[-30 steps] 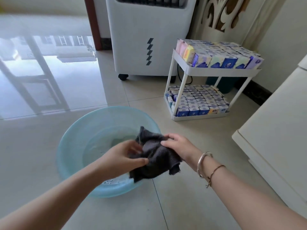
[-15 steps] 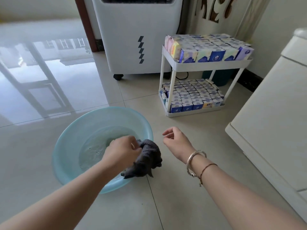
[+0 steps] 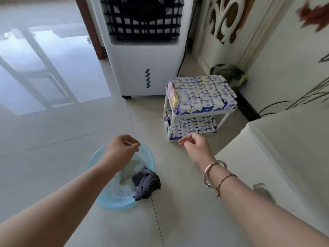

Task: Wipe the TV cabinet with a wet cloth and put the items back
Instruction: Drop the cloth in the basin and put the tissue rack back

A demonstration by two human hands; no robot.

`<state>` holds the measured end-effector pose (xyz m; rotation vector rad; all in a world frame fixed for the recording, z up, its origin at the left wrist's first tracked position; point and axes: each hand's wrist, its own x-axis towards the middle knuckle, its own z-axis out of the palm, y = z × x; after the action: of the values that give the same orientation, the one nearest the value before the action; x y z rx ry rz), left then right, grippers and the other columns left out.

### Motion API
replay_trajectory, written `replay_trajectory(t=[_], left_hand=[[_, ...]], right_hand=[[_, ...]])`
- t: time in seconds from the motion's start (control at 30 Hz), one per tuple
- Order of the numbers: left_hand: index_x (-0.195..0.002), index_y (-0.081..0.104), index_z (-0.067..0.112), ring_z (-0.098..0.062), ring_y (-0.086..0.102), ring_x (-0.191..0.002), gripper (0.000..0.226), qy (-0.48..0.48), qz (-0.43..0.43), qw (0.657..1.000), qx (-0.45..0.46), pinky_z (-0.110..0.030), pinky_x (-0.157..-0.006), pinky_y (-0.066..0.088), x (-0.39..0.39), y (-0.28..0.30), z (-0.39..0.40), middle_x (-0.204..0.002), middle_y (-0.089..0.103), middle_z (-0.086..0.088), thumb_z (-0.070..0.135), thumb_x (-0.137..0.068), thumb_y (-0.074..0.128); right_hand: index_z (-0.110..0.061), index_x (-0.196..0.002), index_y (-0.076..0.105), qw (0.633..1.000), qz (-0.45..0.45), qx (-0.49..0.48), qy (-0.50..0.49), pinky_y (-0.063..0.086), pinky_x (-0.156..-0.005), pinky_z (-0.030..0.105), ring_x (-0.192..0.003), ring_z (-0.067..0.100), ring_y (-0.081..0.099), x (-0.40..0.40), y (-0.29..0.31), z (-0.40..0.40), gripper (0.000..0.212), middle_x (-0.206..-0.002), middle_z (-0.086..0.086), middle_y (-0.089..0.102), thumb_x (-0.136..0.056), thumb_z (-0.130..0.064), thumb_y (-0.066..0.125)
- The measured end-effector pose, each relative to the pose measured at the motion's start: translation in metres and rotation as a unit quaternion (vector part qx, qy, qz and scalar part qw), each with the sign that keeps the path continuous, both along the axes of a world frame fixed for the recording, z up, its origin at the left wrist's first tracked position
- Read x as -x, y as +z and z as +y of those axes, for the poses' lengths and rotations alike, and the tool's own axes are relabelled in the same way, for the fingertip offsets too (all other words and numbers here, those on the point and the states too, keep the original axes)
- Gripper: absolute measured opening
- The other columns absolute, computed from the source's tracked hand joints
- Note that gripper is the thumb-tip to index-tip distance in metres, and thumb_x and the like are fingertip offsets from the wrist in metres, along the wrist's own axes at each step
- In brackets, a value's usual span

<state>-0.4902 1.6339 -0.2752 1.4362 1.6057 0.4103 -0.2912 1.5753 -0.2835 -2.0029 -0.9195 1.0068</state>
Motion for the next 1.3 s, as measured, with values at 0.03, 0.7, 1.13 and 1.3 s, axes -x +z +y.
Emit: replay_trajectory(t=[0.03,0.7,1.13,1.3], left_hand=[[-0.084,0.067,0.014,-0.010,0.038,-0.041,0.010,0.003,-0.002,1.000,-0.002,-0.014,-0.032,0.027,0.001,0.023,0.008,-0.082,0.070,-0.002,0.016,-0.089,0.059],[-0.089,0.068,0.010,-0.013,0.049,-0.059,0.018,0.023,0.014,0.999,0.025,-0.022,-0.054,0.034,-0.208,0.116,0.186,-0.091,0.070,-0.009,0.021,-0.092,0.055],[-0.149,0.021,0.021,-0.029,0.033,-0.137,0.084,0.124,-0.008,0.990,0.066,-0.038,-0.098,0.038,-0.283,-0.009,0.244,-0.152,0.029,-0.009,0.040,-0.081,0.068],[-0.150,0.012,0.022,-0.028,0.029,-0.140,0.096,0.140,-0.032,0.983,0.118,-0.045,-0.112,0.026,-0.280,-0.066,0.259,-0.157,0.022,-0.003,0.044,-0.077,0.069]], right_hand=[[-0.017,-0.087,0.064,1.000,-0.002,0.001,-0.002,0.043,-0.058,0.022,-0.073,0.010,0.055,-0.002,0.025,0.011,0.023,-0.095,0.003,0.068,-0.088,-0.003,0.045],[-0.008,-0.094,0.064,0.992,-0.043,0.079,-0.086,0.037,-0.050,0.023,-0.065,0.012,0.050,-0.250,0.119,0.179,0.016,-0.093,0.004,0.065,-0.092,-0.008,0.047],[-0.012,-0.142,0.035,0.985,-0.007,0.174,-0.019,0.029,-0.081,0.024,-0.123,0.025,0.048,-0.348,-0.026,0.236,0.045,-0.138,0.011,0.048,-0.104,-0.034,0.025],[-0.014,-0.122,0.054,0.979,0.038,0.198,-0.031,0.039,-0.103,0.039,-0.112,0.029,0.055,-0.365,-0.090,0.258,0.050,-0.127,0.015,0.057,-0.101,-0.043,0.019]])
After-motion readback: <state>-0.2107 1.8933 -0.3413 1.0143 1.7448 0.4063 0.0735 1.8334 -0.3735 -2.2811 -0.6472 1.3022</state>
